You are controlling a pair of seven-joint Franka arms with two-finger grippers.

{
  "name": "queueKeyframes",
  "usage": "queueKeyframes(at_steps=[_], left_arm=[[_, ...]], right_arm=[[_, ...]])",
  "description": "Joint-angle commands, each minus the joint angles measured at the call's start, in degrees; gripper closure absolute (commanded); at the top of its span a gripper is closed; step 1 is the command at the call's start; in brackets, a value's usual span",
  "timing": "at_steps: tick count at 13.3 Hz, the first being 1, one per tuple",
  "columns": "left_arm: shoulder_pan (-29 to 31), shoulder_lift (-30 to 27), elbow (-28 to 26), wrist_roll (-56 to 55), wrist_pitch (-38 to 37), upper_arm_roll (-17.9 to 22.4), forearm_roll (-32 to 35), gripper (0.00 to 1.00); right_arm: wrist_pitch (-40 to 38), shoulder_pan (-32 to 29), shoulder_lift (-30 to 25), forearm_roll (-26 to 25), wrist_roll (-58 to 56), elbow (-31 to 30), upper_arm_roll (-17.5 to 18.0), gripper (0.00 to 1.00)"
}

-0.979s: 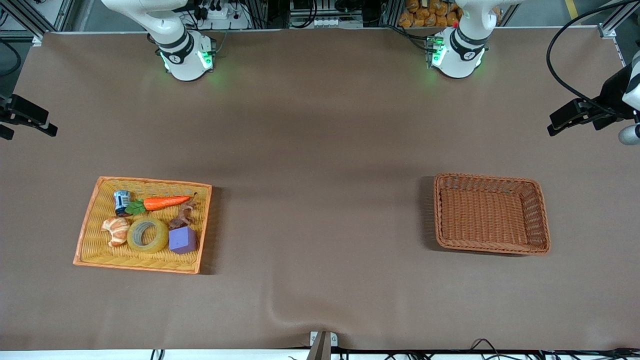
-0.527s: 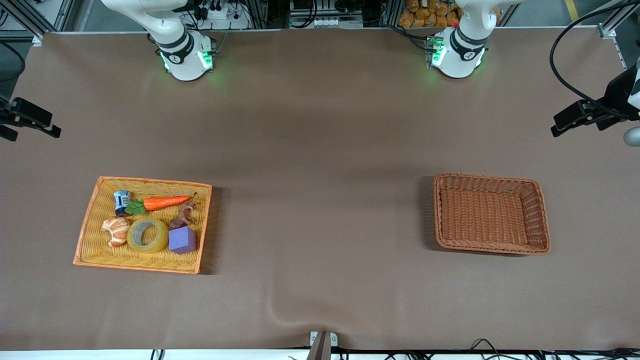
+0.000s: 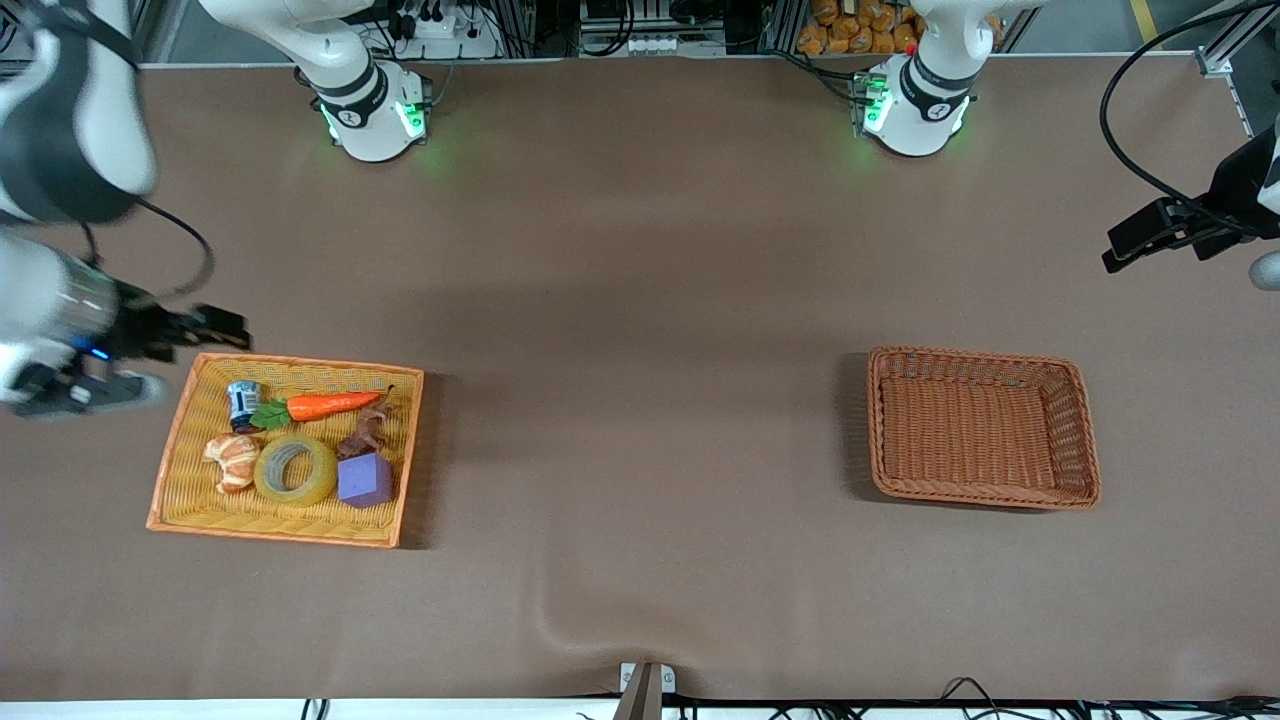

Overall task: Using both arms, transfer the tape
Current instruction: 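Reach the right gripper down to the tape roll in the yellow tray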

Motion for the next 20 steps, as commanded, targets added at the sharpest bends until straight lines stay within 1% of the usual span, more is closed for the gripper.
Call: queueKeyframes(at_steps=[1, 2, 3, 4, 5, 7, 9, 11, 12, 13, 14, 16, 18, 19, 20], left_arm=[[0.84, -0.49, 0.47, 1.72, -0.54, -0.27, -1.55, 0.00], [0.84, -0.23, 0.46, 1.72, -0.54, -0.27, -1.55, 0.00], [0.84, -0.05, 0.20, 1.72, -0.54, -0.27, -1.55, 0.00], [0.84, 0.21, 0.20, 1.63, -0.45, -0.19, -1.47, 0.00], [0.84, 0.30, 0.20, 1.63, -0.36, -0.27, -1.38, 0.00], [0.75, 1.44, 0.29, 1.71, -0.19, -0.27, -1.38, 0.00], [0.05, 1.88, 0.20, 1.63, -0.19, -0.45, -1.12, 0.00], [0.31, 3.19, 0.29, 1.71, 0.95, -0.54, -1.11, 0.00], [-0.12, 3.81, 0.38, 1.72, 1.30, -0.71, -0.85, 0.00], [-0.39, 4.08, 0.20, 1.72, 1.57, -0.80, -0.50, 0.00], [-0.39, 4.52, 0.20, 1.72, 2.44, -0.89, -0.41, 0.00], [0.66, 6.88, 0.55, 2.93, 3.41, -0.45, -0.85, 0.00], [0.14, 7.33, 0.64, 4.18, 4.47, -0.27, -0.68, 0.00], [-0.04, 7.51, 0.64, 4.18, 5.17, -0.27, -0.67, 0.00], [-0.12, 7.68, 0.64, 4.09, 5.78, -0.27, -0.67, 0.00]], right_arm=[[14.86, 2.67, 4.63, -1.27, -1.01, -8.19, -0.37, 0.00], [19.89, 1.98, 7.78, -1.62, -5.46, -9.27, -0.37, 0.00], [23.16, 1.19, 11.56, -1.62, -11.07, -8.67, -0.46, 0.00], [26.15, -0.56, 14.29, -1.54, -15.13, -7.97, -0.46, 0.00], [28.01, -1.54, 15.80, -1.62, -17.87, -7.88, -0.46, 0.00], [28.55, -2.25, 16.52, -1.80, -22.01, -7.52, -0.46, 0.00], [28.90, -2.69, 18.26, -1.63, -22.29, -7.52, -0.46, 0.00], [31.09, -2.43, 20.55, -1.54, -22.38, -7.70, -0.37, 0.00], [31.19, -2.51, 20.99, -1.45, -22.38, -7.79, -0.37, 0.03], [31.19, -2.34, 21.52, -1.27, -22.38, -7.96, -0.37, 0.12], [31.19, -2.16, 21.61, -1.19, -22.38, -7.96, -0.37, 0.28], [31.10, -2.60, 21.61, -1.19, -22.38, -7.96, -0.37, 0.48], [30.49, -2.51, 21.61, -1.01, -22.12, -8.23, -0.28, 0.83], [30.40, -2.43, 21.61, -0.92, -21.94, -8.31, -0.37, 0.98], [30.05, -2.42, 21.61, -0.75, -21.77, -8.23, -0.28, 1.00]])
